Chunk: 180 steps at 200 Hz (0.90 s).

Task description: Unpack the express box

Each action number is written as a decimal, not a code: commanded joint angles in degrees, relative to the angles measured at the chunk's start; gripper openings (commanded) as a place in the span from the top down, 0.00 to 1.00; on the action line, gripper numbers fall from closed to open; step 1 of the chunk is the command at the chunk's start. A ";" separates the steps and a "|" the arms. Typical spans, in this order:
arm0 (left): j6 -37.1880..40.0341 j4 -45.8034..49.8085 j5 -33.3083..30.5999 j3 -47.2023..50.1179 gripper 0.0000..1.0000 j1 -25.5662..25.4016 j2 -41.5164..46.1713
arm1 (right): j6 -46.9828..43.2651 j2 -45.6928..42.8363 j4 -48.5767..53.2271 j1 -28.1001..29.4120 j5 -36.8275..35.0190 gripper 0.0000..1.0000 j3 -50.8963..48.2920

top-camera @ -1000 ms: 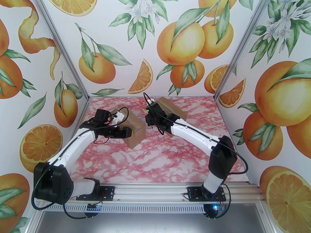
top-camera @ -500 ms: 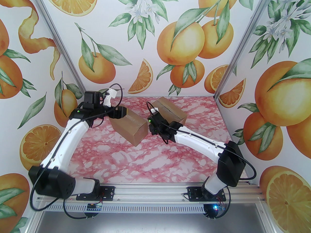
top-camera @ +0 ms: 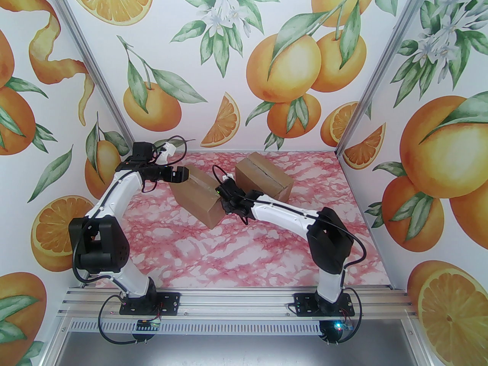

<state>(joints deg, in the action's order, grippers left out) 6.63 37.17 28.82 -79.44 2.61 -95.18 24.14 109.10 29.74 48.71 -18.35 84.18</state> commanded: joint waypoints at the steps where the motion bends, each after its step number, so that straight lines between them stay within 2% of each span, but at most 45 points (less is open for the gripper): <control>1: 1.05 -1.03 2.09 5.17 0.03 0.71 5.75 | -0.91 2.02 -2.88 -0.35 1.19 1.00 3.34; 52: -1.15 1.98 0.94 12.72 0.04 3.23 15.67 | -1.67 5.91 -4.15 -1.68 3.93 1.00 7.89; 86: -0.70 3.37 -7.32 14.23 0.01 3.27 22.23 | -0.02 4.78 -5.86 -3.94 3.88 1.00 7.62; 105: 2.91 2.99 -10.99 13.31 0.00 3.34 25.42 | 1.57 0.02 -10.76 -4.90 2.71 1.00 3.02; 132: 8.17 1.50 -9.42 11.85 0.00 2.22 28.54 | 8.67 -8.86 -22.30 -5.93 3.22 1.00 -7.07; 161: 16.02 1.81 -9.83 10.40 0.01 -3.47 28.73 | 21.65 -17.46 -37.94 -6.17 4.09 1.00 -18.49; 180: 19.36 -0.97 -9.29 11.42 0.01 -6.74 29.02 | 28.16 -20.46 -44.55 -5.90 2.90 1.00 -22.86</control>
<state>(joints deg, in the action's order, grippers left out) 18.55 39.22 19.18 -67.33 -0.93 -66.89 40.21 92.25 0.82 42.54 -15.00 65.93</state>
